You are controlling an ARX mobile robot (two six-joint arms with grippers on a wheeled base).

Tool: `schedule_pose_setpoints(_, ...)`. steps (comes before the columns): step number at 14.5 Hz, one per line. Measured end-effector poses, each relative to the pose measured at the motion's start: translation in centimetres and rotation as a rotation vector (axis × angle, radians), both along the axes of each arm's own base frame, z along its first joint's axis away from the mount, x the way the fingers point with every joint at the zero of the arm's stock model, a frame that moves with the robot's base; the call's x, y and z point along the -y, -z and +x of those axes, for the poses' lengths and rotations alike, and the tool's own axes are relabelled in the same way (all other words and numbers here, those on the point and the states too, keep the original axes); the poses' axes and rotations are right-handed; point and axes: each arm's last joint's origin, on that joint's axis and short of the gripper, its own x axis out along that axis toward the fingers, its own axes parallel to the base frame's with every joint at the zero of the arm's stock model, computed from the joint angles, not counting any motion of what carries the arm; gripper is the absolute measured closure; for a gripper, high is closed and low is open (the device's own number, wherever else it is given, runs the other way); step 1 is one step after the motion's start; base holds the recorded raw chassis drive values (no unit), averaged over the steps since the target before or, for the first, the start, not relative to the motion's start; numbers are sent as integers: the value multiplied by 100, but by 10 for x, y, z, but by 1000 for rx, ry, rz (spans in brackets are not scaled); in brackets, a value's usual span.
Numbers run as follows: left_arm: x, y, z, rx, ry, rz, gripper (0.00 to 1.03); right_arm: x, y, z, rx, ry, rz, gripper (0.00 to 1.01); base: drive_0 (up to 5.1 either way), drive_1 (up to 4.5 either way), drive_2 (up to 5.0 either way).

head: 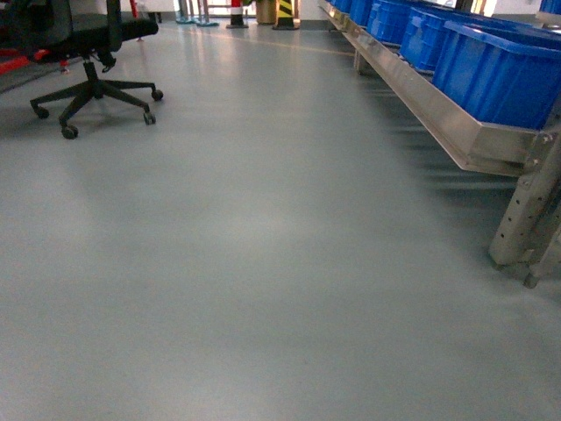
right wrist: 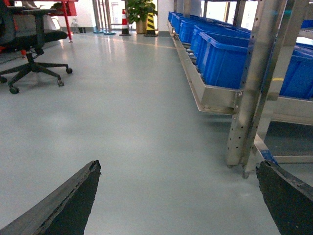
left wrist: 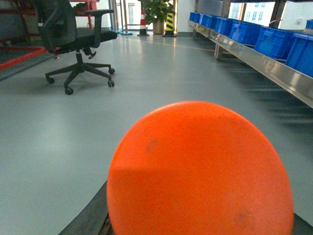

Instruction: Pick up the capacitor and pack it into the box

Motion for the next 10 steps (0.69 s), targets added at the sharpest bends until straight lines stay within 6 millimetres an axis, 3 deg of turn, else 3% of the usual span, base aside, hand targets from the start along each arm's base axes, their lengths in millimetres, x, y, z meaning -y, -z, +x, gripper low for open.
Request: schedule_pose_setpoints(10,0,0,0,-2,-1,0,59,0,0,0,-1,0,0,3,-498,246,246)
